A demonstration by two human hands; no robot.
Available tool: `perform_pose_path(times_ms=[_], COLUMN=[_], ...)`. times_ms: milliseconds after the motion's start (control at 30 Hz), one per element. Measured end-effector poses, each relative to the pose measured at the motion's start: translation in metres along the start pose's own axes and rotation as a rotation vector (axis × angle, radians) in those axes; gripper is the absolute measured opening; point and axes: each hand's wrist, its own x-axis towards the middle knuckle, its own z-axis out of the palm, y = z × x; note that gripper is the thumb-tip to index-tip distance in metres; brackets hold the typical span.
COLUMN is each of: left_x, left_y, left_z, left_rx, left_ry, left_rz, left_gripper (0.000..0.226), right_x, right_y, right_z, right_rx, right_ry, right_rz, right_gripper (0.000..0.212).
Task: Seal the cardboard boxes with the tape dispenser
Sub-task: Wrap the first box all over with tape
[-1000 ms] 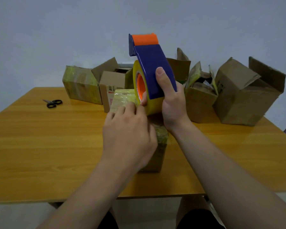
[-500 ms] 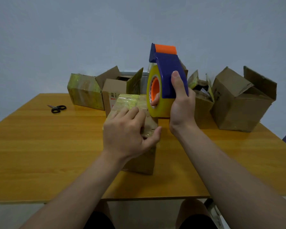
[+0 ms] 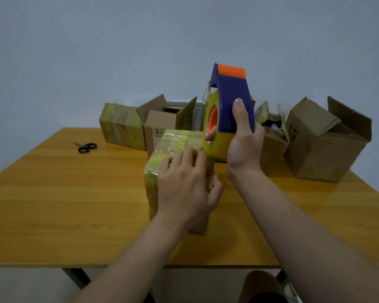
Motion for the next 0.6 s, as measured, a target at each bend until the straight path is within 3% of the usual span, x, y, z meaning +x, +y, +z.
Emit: perform_pose_path(times_ms=[167,333,400,467,533,600], left_x=[0.003,0.004,0.008,0.015,0.020,0.020], left_y=[-0.016,-0.029,-0.047,-0.066,-0.076,-0.076], left_z=[0.010,0.000,-0.008,-0.011,-0.007,0.004], left_rx=[-0.146,-0.363,-0.481,-0.584,-0.806,-1.124], left_ry=[0.127,0.134,0.222,0.305,0.195,0.030], left_rz=[0.132,0.162,0.023,-0.309,-0.642,-0.820], left_gripper=[0.032,0.039,0.036,0.033,0.033,0.029], right_x=[-0.005,-0.010,-0.010,-0.011,-0.013,-0.015], right_y=[-0.001,-0.003,-0.002,0.000,0.003,0.008], right_z=[0.006,0.008,0.006,0.007,0.010,0.012], right_rx=[0.020,0.035,0.041,0.042,0.049,0.047], right_ry=[0.041,0.014,-0.004,-0.002,0.008,0.010], right_rz=[-0.015,-0.052,-0.058,-0.054,-0.043,-0.040], right_gripper=[0.048,0.042,0.039,0.036,0.036,0.040])
